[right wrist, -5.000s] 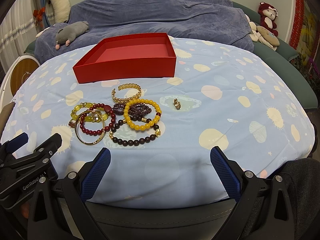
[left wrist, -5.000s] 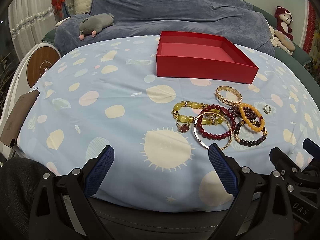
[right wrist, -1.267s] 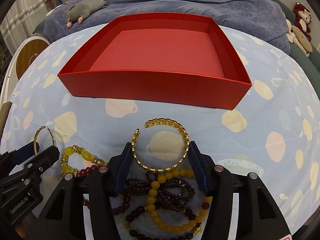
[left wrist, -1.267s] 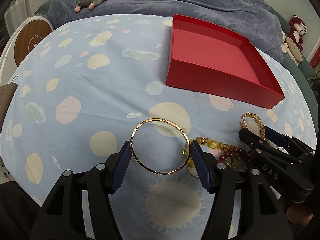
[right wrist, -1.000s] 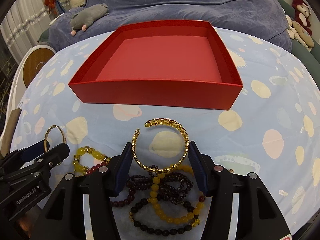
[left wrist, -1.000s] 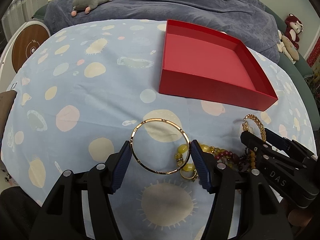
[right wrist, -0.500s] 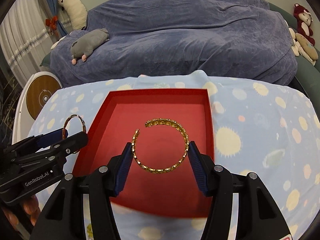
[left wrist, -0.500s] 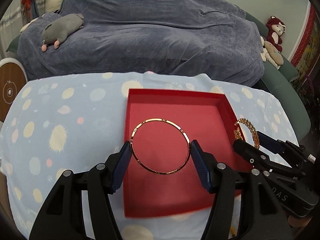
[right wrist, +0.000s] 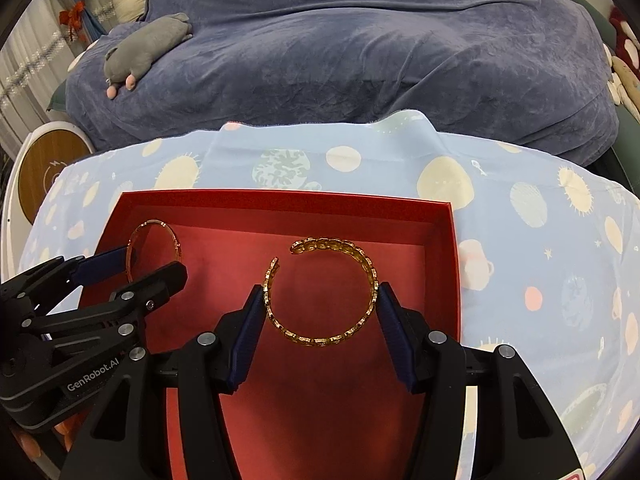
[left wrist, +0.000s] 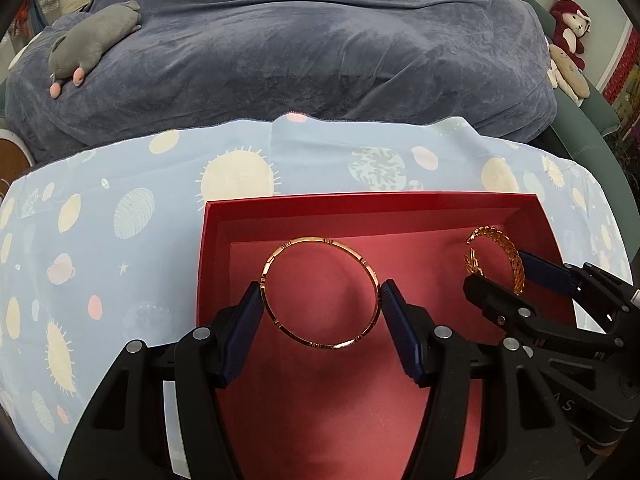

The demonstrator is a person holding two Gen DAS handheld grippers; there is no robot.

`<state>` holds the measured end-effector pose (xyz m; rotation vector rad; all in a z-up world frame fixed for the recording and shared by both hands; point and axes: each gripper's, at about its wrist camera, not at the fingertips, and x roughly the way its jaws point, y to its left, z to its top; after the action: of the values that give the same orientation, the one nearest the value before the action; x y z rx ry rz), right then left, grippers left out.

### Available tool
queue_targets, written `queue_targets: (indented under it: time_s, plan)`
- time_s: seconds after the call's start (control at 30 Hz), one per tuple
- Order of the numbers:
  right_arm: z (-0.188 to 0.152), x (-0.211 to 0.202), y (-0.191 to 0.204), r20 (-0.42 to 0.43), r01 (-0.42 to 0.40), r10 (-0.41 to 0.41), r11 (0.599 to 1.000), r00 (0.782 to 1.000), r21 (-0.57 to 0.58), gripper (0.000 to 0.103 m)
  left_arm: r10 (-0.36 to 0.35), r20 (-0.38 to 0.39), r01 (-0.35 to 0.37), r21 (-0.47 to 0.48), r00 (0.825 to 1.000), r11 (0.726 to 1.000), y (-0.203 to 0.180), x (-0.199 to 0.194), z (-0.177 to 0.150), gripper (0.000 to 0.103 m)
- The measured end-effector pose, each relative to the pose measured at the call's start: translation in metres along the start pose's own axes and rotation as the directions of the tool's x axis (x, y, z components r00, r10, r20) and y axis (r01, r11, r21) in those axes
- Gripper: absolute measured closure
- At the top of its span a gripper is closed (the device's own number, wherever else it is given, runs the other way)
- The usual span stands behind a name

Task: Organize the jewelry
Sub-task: 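Carry both bangles into the red box and open both tools, then move both tools back from the box to the jewelry pile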

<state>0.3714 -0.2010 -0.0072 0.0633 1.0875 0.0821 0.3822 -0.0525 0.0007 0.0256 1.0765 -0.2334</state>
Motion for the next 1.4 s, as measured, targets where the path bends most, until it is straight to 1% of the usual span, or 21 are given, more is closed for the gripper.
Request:
queue_targets:
  time_s: [0.07, 0.13, 0.17, 0.23, 0.27, 0.3, 0.33, 0.43, 0.53, 0.63, 0.73, 0.97, 1.07, 1.17, 1.33, 1.4]
  plan:
    - [0.001, 0.0, 0.002, 0.008, 0.02, -0.02, 1.0, 1.0, -0.01, 0.048, 0.012, 0.019, -0.012, 0.006, 1.0, 1.0, -0.001, 0.0, 0.0, 0.045]
    - [0.002, -0.003, 0.0, 0.021, 0.034, -0.034, 0.999, 0.999, -0.005, 0.046, 0.018, 0.03, -0.018, 0.003, 0.999, 1.0, -0.001, -0.002, 0.0, 0.042]
    - [0.001, -0.007, -0.001, 0.028, 0.04, -0.04, 0.999, 0.999, 0.0, 0.046, 0.022, 0.031, -0.022, -0.001, 0.999, 1.0, -0.001, -0.003, 0.001, 0.038]
    - [0.001, -0.014, -0.005, 0.042, 0.037, -0.038, 0.999, 0.998, 0.015, 0.042, 0.006, 0.033, -0.005, -0.021, 0.999, 1.0, 0.001, -0.008, 0.001, 0.036]
    - [0.0, -0.019, -0.006, 0.047, 0.035, -0.036, 0.999, 0.998, 0.02, 0.041, 0.001, 0.039, 0.001, -0.026, 0.999, 1.0, 0.001, -0.012, 0.001, 0.033]
    - [-0.001, -0.026, -0.006, 0.055, 0.036, -0.037, 0.999, 0.998, 0.022, 0.04, 0.006, 0.047, -0.004, -0.028, 0.999, 1.0, 0.001, -0.017, 0.0, 0.029]
    - [-0.003, -0.033, -0.006, 0.064, 0.035, -0.036, 0.999, 0.997, 0.023, 0.04, 0.016, 0.059, -0.014, -0.032, 0.998, 0.999, 0.0, -0.024, -0.001, 0.027]
    - [-0.012, -0.058, -0.004, 0.084, 0.02, -0.022, 0.999, 0.996, 0.033, 0.038, 0.017, 0.1, -0.016, -0.013, 0.995, 1.0, -0.003, -0.051, -0.009, 0.027]
    - [-0.032, -0.087, -0.002, 0.109, 0.006, -0.011, 0.999, 0.994, 0.045, 0.037, 0.006, 0.125, -0.008, 0.01, 0.992, 1.0, -0.007, -0.081, -0.023, 0.027]
    - [-0.061, -0.113, 0.002, 0.127, 0.019, -0.024, 0.999, 0.992, 0.041, 0.037, 0.007, 0.141, -0.009, 0.014, 0.99, 1.0, -0.008, -0.108, -0.045, 0.027]
    - [-0.094, -0.133, 0.005, 0.126, 0.022, -0.028, 0.999, 0.992, 0.047, 0.037, 0.02, 0.148, -0.024, 0.019, 0.989, 1.0, -0.007, -0.13, -0.076, 0.027]
    - [-0.179, -0.158, 0.006, 0.079, 0.053, -0.057, 0.997, 0.995, 0.051, 0.037, 0.014, 0.11, -0.012, -0.014, 0.994, 1.0, -0.003, -0.161, -0.156, 0.027]
    - [-0.212, -0.161, 0.01, 0.059, 0.072, -0.075, 0.996, 0.995, 0.052, 0.037, 0.018, 0.1, -0.017, -0.011, 0.995, 1.0, -0.007, -0.166, -0.184, 0.027]
    - [-0.24, -0.159, 0.01, 0.029, 0.07, -0.073, 0.995, 0.997, 0.073, 0.037, 0.014, 0.088, -0.015, 0.006, 0.996, 1.0, -0.016, -0.166, -0.207, 0.027]
    - [-0.267, -0.16, 0.011, 0.011, 0.069, -0.07, 0.992, 0.997, 0.101, 0.037, 0.007, 0.055, -0.008, 0.032, 0.998, 0.999, -0.031, -0.156, -0.239, 0.03]
    - [-0.273, -0.161, 0.01, 0.006, 0.071, -0.072, 0.992, 0.997, 0.107, 0.037, 0.003, 0.041, -0.004, 0.038, 0.999, 0.999, -0.037, -0.151, -0.247, 0.035]
